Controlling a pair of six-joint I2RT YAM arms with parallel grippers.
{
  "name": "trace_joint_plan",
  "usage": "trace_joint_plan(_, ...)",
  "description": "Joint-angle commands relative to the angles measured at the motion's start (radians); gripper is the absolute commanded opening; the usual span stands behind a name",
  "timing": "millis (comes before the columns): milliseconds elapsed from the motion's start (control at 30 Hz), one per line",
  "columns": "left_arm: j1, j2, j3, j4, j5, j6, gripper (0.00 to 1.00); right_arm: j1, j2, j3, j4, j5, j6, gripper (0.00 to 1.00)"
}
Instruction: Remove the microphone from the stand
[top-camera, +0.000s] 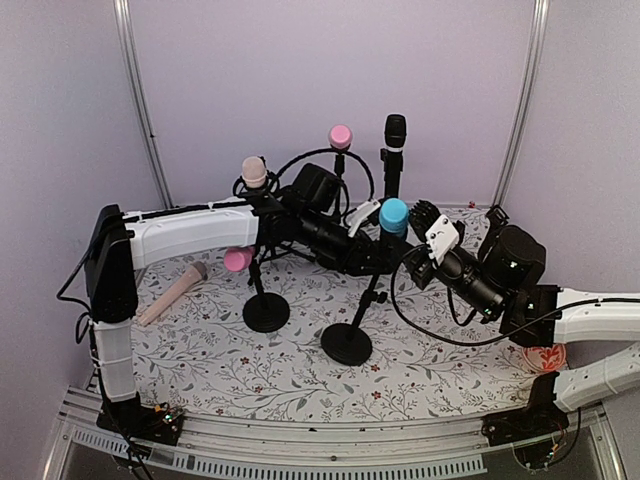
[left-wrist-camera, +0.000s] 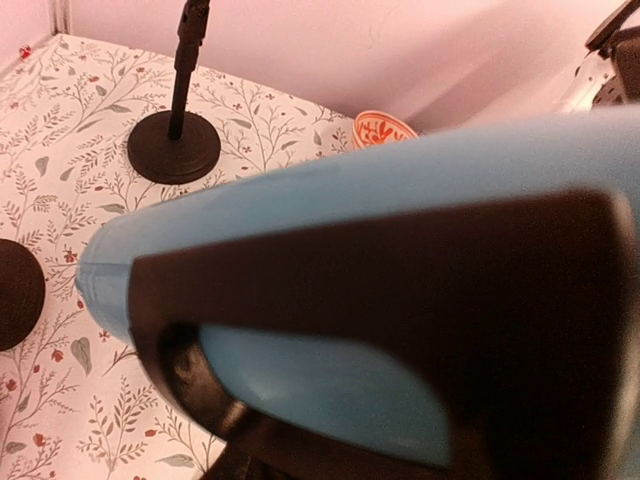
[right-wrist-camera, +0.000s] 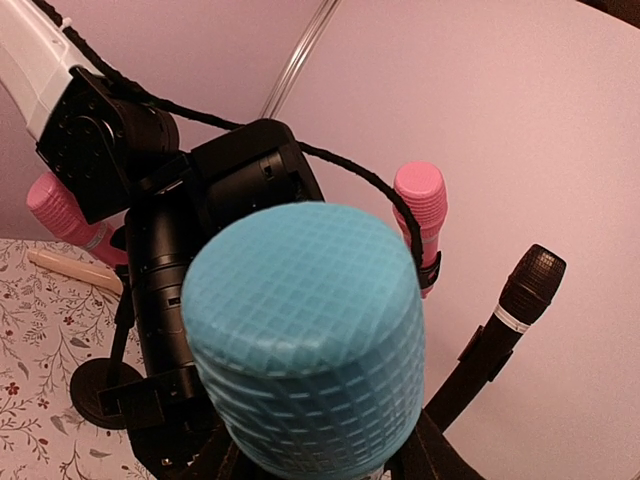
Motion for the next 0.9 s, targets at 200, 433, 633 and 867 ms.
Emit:
trace_joint_plan(200, 0.041, 0.073, -0.011, -0.072, -0.171, -0.009, 0.0, 0.05, -0.144, 0.156, 0.189, -0.175, 0.011, 0.0)
trace_joint_plan(433, 0.042, 0.084, -0.014, -0.085, -0.182, 0.002, 0.0, 0.074, -0.153, 0.183, 0.16, -0.195, 0.013, 0.0)
trace_joint_plan(633, 0.042, 0.087, -0.021, -0.09, -0.203, 0.008, 0.0, 0.085, -0.165, 0.191, 0.155, -0.204, 0.011, 0.0)
trace_joint_plan(867, 0.044, 0.093, -0.035, -0.093, -0.214, 0.012, 0.0, 0.112, -0.191, 0.208, 0.155, -0.217, 0.025, 0.0)
